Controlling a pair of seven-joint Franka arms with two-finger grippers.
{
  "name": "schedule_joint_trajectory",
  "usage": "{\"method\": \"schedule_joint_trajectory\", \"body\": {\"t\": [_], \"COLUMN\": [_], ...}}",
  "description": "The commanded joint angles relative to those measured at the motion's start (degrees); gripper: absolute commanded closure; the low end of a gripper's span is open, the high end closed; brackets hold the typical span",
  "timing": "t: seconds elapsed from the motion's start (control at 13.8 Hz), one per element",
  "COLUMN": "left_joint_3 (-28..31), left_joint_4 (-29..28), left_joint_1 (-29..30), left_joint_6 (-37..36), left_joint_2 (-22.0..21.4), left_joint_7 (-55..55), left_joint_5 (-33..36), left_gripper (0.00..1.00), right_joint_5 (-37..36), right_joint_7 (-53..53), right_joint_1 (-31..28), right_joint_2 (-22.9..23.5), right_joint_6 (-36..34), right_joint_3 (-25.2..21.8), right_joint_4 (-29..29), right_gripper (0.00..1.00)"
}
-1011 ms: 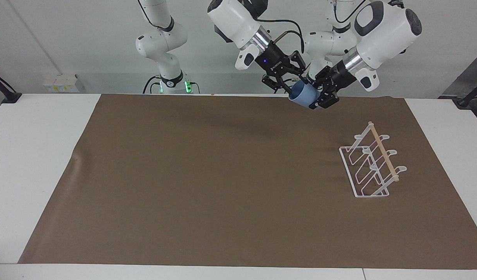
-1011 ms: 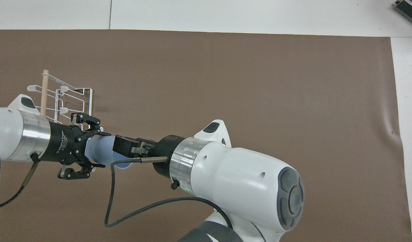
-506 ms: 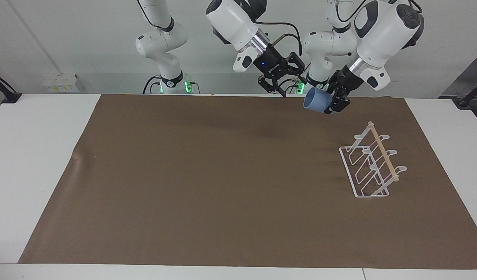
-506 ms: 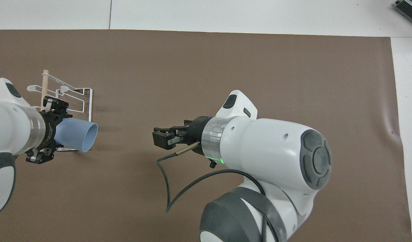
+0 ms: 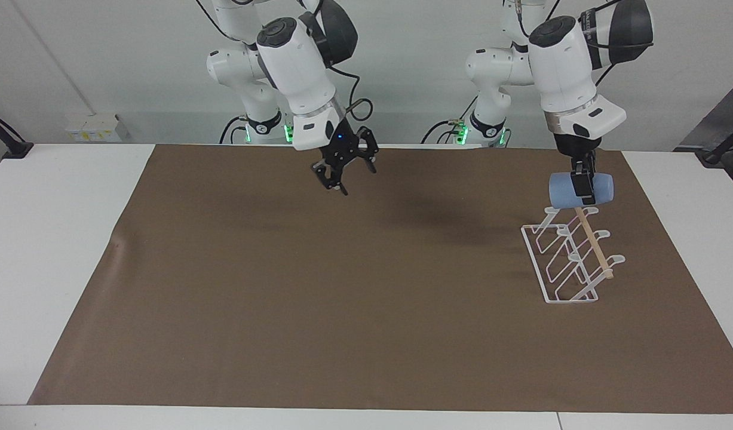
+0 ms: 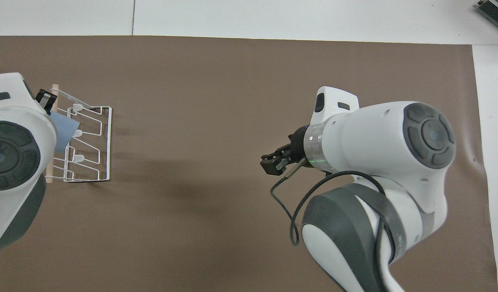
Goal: Hang cup on cup holder
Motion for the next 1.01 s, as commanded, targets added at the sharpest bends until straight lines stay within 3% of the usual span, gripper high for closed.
{"method": "schedule_joint_trajectory", "body": {"t": [0.0, 0.29, 0.43, 0.72, 0.94], "left_joint_3": [0.5, 0.41, 0.5, 0.5, 0.68], "left_joint_4": [1.94, 3.44, 3.19, 3.45, 3.45], "left_joint_1": [-2.8, -4.22, -4.14, -3.43, -3.08], "left_joint_6": [-0.18, -2.47, -2.03, 1.56, 3.76], "left_joint_2": [4.79, 8.39, 9.73, 10.61, 11.22], "left_joint_7": [-1.54, -3.82, -5.41, -9.79, -11.21], "left_joint_5": [8.78, 17.75, 21.98, 26.2, 27.09], "left_gripper": [1.0, 1.0, 1.0, 1.0, 1.0], "right_joint_5": [-4.26, -13.56, -14.2, -14.2, -13.94], "right_joint_7": [-7.43, -7.64, -2.83, 14.49, 15.66], "right_joint_1": [-8.1, -19.62, -24.72, -25.71, -25.8], "right_joint_2": [-1.16, -2.91, -4.23, -7.22, -10.72], "right_joint_6": [-5.9, -11.19, -12.77, -23.48, -26.22], "right_joint_3": [0.6, 0.43, 0.43, 0.43, 0.34], "right_joint_4": [-0.3, 0.4, 0.58, 5.83, 7.79], "right_gripper": [0.16, 0.19, 0.2, 0.21, 0.2]}}
